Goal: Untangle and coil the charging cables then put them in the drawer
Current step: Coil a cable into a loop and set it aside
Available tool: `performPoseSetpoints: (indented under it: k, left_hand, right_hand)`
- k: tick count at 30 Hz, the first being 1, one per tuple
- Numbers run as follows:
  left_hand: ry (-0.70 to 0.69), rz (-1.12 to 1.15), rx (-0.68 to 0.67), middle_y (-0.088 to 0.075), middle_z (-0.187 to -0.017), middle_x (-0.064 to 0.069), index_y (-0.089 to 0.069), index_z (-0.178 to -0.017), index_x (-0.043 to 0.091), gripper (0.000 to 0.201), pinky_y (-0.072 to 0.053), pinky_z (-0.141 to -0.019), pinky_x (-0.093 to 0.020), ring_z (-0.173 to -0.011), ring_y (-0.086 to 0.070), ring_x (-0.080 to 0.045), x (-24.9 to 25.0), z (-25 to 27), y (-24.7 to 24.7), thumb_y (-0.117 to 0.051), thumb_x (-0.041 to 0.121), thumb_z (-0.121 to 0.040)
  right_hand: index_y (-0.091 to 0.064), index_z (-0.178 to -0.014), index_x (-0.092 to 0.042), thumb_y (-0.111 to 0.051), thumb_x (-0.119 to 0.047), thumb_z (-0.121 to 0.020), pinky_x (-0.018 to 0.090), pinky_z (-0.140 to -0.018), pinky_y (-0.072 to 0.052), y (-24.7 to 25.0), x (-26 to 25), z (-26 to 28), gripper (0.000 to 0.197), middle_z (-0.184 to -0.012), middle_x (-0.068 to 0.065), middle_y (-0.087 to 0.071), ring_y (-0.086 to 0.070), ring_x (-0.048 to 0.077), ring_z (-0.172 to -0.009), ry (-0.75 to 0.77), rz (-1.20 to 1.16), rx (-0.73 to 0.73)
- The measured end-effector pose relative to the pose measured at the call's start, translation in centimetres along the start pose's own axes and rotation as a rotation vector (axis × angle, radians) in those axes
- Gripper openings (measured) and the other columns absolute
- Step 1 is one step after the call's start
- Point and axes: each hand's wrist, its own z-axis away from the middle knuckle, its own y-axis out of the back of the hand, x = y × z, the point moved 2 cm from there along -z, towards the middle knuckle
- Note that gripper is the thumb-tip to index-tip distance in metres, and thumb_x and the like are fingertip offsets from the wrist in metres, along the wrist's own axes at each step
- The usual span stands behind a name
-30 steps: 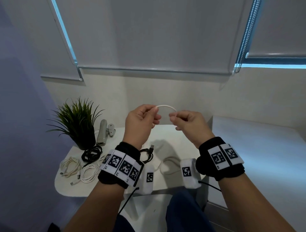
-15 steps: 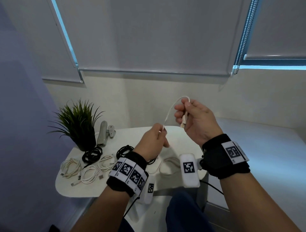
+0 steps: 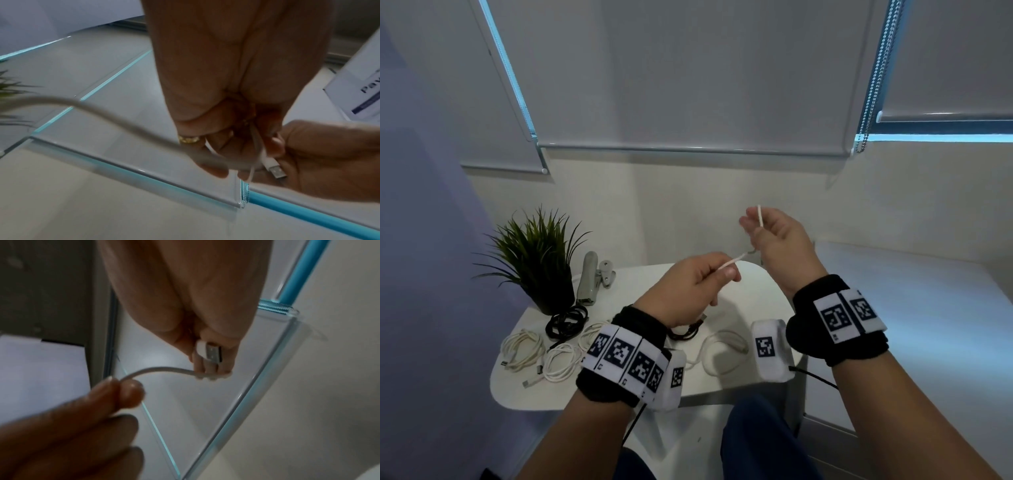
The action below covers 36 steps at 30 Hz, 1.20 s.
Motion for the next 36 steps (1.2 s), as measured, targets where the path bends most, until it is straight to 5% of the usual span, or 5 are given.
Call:
performPoseSetpoints:
  k: [5, 16, 22, 28, 36]
  left_hand:
    - [-0.085, 0.117, 0.26, -0.044, -0.054, 0.004, -0.058, -0.079, 0.014, 0.017, -0.034, -0.051, -0.019, -0.05, -0.038, -0.008, 0.2, -0.6, 0.8, -0.057, 0.023, -0.093]
    - [-0.067, 0.248, 0.613, -0.054, -0.066, -0.002, -0.055, -0.077, 0.018, 0.015, -0.045, -0.061, -0.015, -0.057, -0.054, -0.007, -1.8, -2.0, 2.2, -0.061, 0.013, -0.09]
    - [-0.005, 0.258, 0.381, -0.061, -0.068, 0.005, -0.053, -0.09, 0.028, 0.016, -0.05, -0.089, -0.048, -0.075, -0.066, -0.017, -2.6, -2.0, -1.6, -0.045, 0.015, -0.097]
    - [0.062, 0.157, 0.073, -0.066, -0.069, 0.005, -0.048, -0.105, 0.026, 0.013, -0.048, -0.093, -0.043, -0.085, -0.066, -0.018, -1.8, -1.0, -4.2, -0.042, 0.017, -0.099]
    - [0.113, 0.07, -0.173, -0.062, -0.065, 0.003, -0.056, -0.098, 0.02, 0.007, -0.049, -0.073, -0.038, -0.069, -0.062, -0.019, -2.1, 0.7, -4.2, -0.049, 0.022, -0.096]
  right_hand:
    - [-0.059, -0.108, -0.01, -0.038, -0.012, -0.099, 0.024, -0.058, -0.042, -0.2, -0.6, 1.4, 0.023, -0.051, -0.002, -0.048, -0.047, 0.012, -0.044, -0.058, 0.183, -0.258]
    - [-0.046, -0.06, -0.011, -0.041, -0.024, -0.101, 0.02, -0.042, -0.026, 0.1, -1.7, 2.3, 0.043, -0.041, -0.009, -0.027, -0.02, 0.008, -0.037, -0.11, -0.065, -0.318]
    - [-0.052, -0.074, -0.009, -0.034, -0.022, -0.102, 0.022, -0.043, -0.029, 0.0, -2.7, 1.8, 0.036, -0.051, 0.004, -0.049, -0.034, 0.014, -0.036, -0.157, -0.43, -0.224]
    - [-0.058, -0.086, -0.004, -0.035, -0.018, -0.102, 0.036, -0.073, -0.059, 0.5, -2.8, 1.5, 0.031, -0.112, 0.022, -0.066, -0.069, 0.03, -0.096, -0.143, -0.643, -0.217]
    - [-0.068, -0.092, -0.015, -0.047, -0.012, -0.098, 0.024, -0.101, -0.042, 1.1, -1.4, 0.1, 0.022, -0.116, -0.002, -0.066, -0.057, 0.01, -0.118, 0.065, -0.233, -0.128]
